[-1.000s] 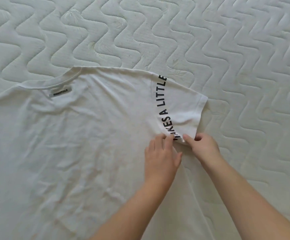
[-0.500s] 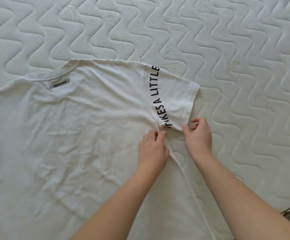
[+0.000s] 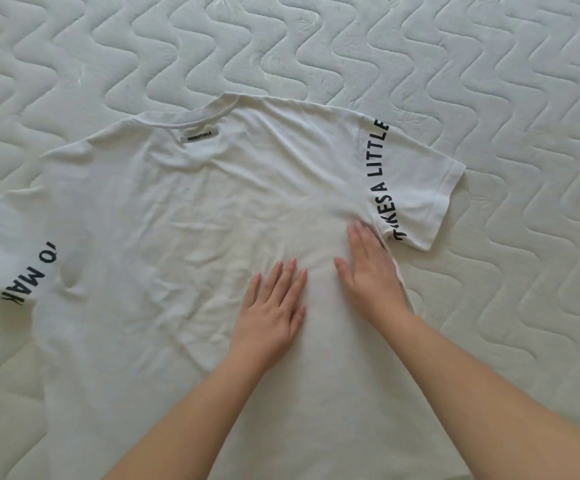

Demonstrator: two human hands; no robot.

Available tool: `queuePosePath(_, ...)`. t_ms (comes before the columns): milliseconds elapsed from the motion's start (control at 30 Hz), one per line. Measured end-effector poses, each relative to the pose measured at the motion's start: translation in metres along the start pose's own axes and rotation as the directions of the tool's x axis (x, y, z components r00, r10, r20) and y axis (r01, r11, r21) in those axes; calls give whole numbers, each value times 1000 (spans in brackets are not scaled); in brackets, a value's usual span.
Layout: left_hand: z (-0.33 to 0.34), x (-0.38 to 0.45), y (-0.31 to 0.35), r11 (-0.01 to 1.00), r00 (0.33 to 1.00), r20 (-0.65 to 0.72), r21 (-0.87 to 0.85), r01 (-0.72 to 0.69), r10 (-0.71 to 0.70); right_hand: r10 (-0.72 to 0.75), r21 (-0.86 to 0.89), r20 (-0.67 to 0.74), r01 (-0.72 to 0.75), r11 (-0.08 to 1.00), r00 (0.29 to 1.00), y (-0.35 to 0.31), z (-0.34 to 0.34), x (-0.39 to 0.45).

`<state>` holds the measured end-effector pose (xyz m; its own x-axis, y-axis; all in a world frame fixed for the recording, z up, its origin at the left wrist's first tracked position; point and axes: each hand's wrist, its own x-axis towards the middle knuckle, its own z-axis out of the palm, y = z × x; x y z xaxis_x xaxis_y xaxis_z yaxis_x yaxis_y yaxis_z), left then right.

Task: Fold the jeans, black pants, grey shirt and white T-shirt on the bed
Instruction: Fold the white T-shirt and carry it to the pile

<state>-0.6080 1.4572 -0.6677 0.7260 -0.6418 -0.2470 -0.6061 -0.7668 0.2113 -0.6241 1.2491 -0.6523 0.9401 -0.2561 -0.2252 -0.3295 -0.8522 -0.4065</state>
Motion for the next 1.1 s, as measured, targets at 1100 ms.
queuePosePath(1100, -113, -10, -393, 848, 831, -169, -99, 521, -530, -338, -13, 320, 361, 932, 885, -340, 92, 156)
